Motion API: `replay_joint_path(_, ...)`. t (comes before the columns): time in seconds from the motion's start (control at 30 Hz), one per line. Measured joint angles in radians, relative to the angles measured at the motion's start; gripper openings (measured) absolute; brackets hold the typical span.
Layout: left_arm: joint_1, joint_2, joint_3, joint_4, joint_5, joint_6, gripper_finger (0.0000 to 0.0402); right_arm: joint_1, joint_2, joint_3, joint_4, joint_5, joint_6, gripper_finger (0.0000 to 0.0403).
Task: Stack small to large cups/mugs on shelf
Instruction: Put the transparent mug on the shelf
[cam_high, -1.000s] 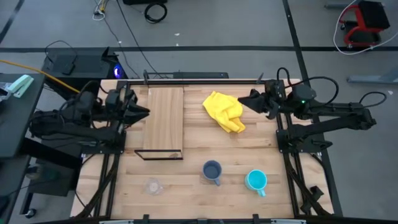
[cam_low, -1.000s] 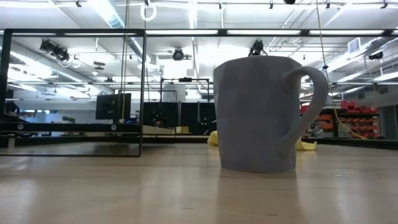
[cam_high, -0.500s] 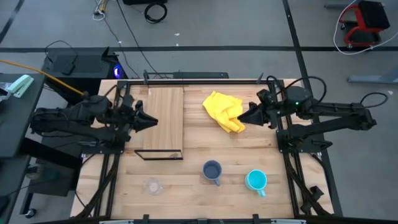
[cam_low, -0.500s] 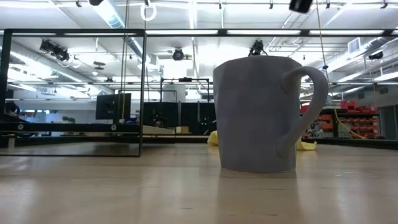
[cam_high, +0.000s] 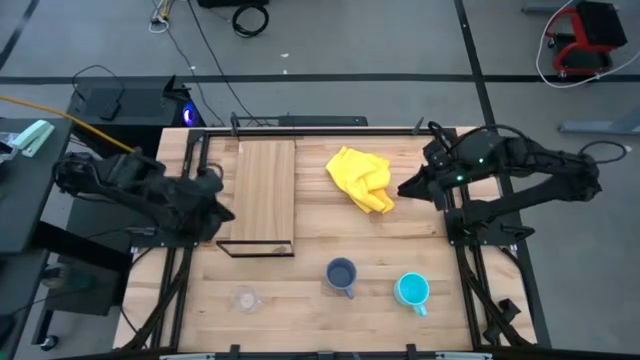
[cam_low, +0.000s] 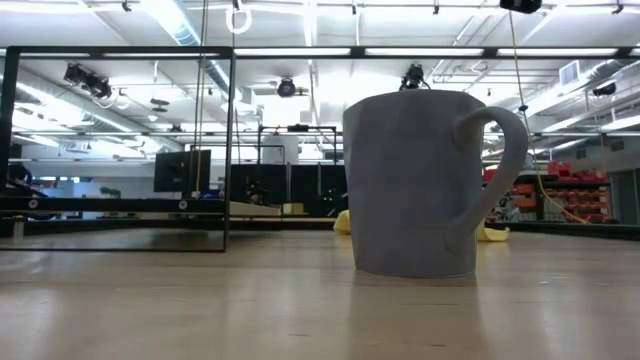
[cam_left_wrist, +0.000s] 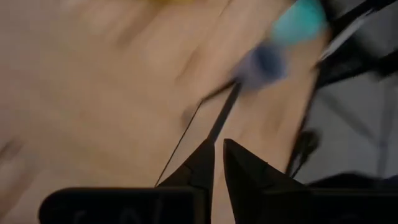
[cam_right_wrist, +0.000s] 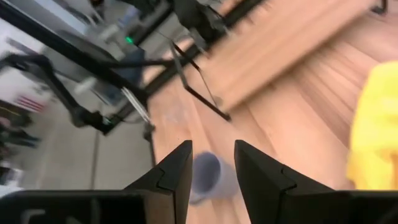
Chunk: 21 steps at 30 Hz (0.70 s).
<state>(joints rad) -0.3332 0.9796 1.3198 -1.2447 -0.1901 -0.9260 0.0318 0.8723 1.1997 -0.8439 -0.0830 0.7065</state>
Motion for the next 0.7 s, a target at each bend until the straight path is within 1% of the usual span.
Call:
replay_joint_path(0.07, -0.038, 0.035, 0.033, -0.095, 0.0, -0.071, 0.0035, 0.026, 0.019, 0.018, -0.046, 0.016, 0.013, 0.0127)
replay_joint_path(0.2, -0.121, 0.064, 0.083, -0.207, -0.002, -0.2, 0.0027, 0.072, 0.052, 0.02, -0.056, 0.023, 0.027, 0.0127)
replay_joint_path(0.4, -0.28, 0.082, 0.097, -0.214, -0.011, -0.428, 0.0018, 0.142, 0.096, 0.02, -0.057, 0.038, 0.054, 0.0127)
replay_joint_path(0.7, -0.503, 0.227, 0.097, -0.252, -0.009, -0.673, 0.0019, 0.24, 0.13, 0.02, -0.076, 0.082, 0.103, 0.0127)
